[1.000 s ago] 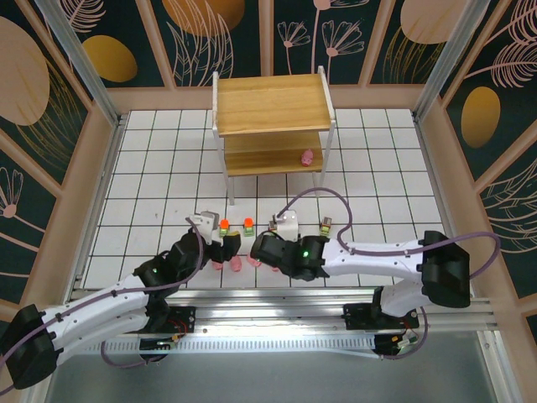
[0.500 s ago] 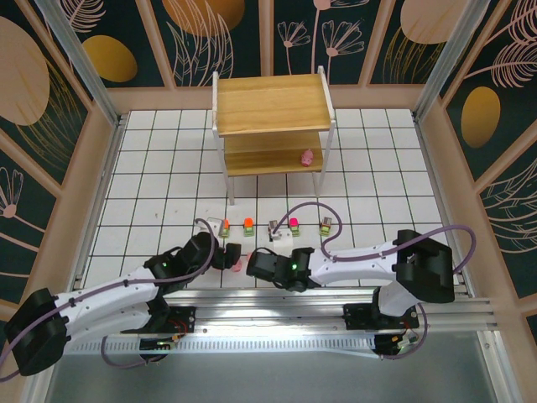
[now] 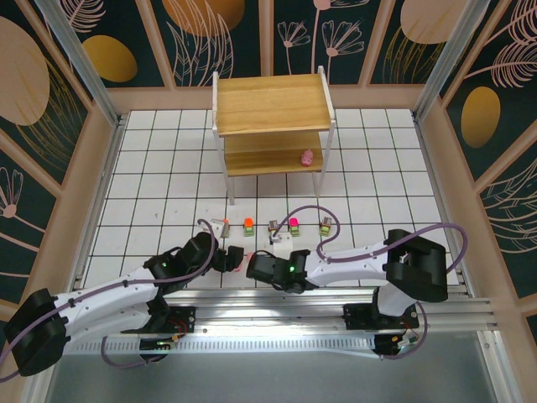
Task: Place and organize the plastic toys onto the shelf
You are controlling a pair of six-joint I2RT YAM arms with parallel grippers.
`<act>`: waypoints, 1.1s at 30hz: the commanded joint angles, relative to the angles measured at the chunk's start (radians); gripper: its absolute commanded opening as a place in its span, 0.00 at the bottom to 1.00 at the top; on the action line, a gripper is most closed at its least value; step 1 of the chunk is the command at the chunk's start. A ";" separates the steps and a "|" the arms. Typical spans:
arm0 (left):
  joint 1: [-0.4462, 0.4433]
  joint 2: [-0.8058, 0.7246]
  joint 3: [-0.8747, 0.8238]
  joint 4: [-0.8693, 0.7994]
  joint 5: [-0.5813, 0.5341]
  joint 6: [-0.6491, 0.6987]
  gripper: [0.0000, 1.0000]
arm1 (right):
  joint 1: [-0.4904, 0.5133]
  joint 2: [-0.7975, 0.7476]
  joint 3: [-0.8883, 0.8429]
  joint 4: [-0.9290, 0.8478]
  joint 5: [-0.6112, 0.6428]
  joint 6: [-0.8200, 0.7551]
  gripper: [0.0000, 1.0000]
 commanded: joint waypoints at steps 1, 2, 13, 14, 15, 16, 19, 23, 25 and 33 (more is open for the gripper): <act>-0.004 -0.004 -0.005 0.023 0.026 0.012 0.81 | -0.007 0.029 -0.004 0.012 -0.004 0.005 0.50; -0.004 -0.006 -0.004 0.025 0.028 0.013 0.81 | -0.006 0.031 -0.003 0.017 -0.008 0.002 0.50; -0.004 -0.058 -0.024 0.032 0.044 0.019 0.81 | 0.003 0.022 0.025 -0.053 0.034 0.030 0.49; -0.004 -0.057 -0.024 0.032 0.044 0.019 0.81 | 0.003 0.019 0.026 -0.059 0.037 0.031 0.49; -0.003 -0.054 -0.023 0.034 0.044 0.019 0.81 | 0.003 0.021 0.028 -0.064 0.040 0.029 0.49; -0.005 -0.051 -0.022 0.034 0.044 0.019 0.81 | 0.002 0.022 0.033 -0.078 0.048 0.034 0.49; -0.003 -0.049 -0.022 0.034 0.045 0.019 0.80 | 0.002 0.006 0.035 -0.102 0.074 0.041 0.48; -0.004 -0.051 -0.024 0.035 0.041 0.017 0.80 | -0.001 -0.064 -0.015 0.007 0.049 0.006 0.47; -0.004 -0.049 -0.022 0.035 0.041 0.017 0.80 | -0.005 -0.082 -0.025 0.031 0.040 -0.001 0.44; -0.003 -0.056 -0.025 0.035 0.038 0.016 0.79 | -0.025 -0.103 -0.050 0.055 0.015 -0.031 0.34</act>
